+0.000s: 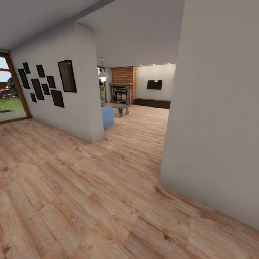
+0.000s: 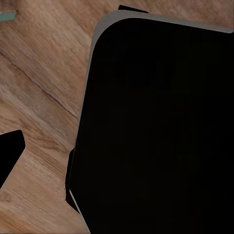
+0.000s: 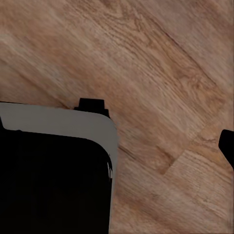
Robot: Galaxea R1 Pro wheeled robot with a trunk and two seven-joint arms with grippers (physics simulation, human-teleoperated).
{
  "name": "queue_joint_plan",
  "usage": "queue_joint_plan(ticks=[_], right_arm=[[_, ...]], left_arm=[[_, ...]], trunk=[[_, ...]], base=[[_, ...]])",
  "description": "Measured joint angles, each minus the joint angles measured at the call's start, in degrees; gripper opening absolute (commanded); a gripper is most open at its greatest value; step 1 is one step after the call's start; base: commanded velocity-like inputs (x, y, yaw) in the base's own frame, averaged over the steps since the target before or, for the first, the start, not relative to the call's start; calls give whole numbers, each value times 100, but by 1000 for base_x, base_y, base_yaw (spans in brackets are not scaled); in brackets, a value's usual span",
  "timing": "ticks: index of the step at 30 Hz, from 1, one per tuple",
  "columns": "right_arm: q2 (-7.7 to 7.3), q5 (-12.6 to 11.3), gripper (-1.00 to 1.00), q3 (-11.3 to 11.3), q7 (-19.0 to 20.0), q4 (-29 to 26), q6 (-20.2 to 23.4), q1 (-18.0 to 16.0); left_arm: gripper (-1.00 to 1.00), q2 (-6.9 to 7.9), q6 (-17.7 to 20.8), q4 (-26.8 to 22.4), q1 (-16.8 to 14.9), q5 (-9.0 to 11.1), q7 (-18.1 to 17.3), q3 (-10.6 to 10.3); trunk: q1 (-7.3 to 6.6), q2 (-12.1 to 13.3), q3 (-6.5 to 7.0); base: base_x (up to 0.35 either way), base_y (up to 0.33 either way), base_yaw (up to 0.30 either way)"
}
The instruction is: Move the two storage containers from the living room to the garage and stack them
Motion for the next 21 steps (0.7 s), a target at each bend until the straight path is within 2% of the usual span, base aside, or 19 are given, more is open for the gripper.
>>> queue_joint_plan(ticks=[5, 21], right_arm=[[-12, 0, 100, -2, 0, 0, 3, 0], [-39, 47, 100, 16, 16, 0, 1, 0]], left_arm=[[100, 1, 0, 0, 0, 0, 0, 0], [100, 1, 0, 0, 0, 0, 0, 0]], trunk=[[0, 0, 0], [0, 0, 0]], base=[[323, 0, 79], [322, 0, 5]])
